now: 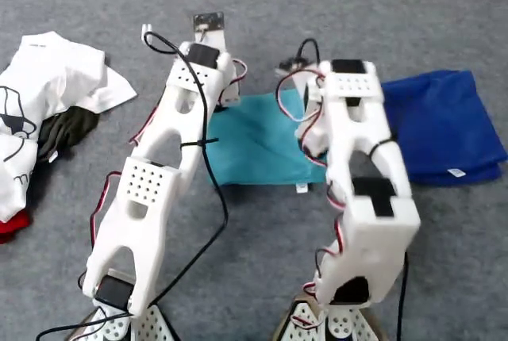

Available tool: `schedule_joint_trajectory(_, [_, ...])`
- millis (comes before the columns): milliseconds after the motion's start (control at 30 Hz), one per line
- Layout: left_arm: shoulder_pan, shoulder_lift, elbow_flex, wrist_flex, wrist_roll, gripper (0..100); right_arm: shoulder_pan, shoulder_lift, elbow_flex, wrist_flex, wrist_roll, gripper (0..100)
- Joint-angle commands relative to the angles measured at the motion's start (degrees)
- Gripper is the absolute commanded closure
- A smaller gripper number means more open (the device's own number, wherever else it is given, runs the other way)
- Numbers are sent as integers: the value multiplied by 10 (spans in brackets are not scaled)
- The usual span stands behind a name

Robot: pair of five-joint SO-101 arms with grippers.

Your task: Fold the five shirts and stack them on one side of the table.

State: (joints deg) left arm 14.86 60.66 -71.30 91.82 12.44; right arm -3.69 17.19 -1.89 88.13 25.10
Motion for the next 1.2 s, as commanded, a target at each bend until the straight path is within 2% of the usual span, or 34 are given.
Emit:
schedule_joint_trajectory(0, [-3,-16,-135,84,-19,981,-3,-120,-27,28,5,997])
schedule_joint_trajectory(167, [-11,-31,-180,92,-39,981,17,-236,-12,80,9,996])
schedule_joint_trajectory(300, [-20,-76,-97,92,-58,981,17,-307,46,127,8,996])
schedule_joint_trajectory(467, [-17,-226,137,93,-59,981,18,-369,161,131,5,996])
schedule_joint_trajectory(600, [20,-458,414,88,-131,981,17,-418,232,116,-11,996])
schedule_joint_trajectory(667, [33,-583,563,53,-153,981,16,-433,260,85,-68,995])
schedule_joint_trajectory(733, [31,-702,720,-25,-166,981,15,-432,286,33,-135,964])
schedule_joint_trajectory(867, [-18,-885,1002,-187,-178,980,0,-403,324,-70,-275,789])
schedule_joint_trajectory(933, [-47,-937,1073,-198,-179,979,-15,-373,322,-101,-343,732])
schedule_joint_trajectory(1167, [-185,-952,1139,-234,-180,979,-87,-225,252,-178,-506,724])
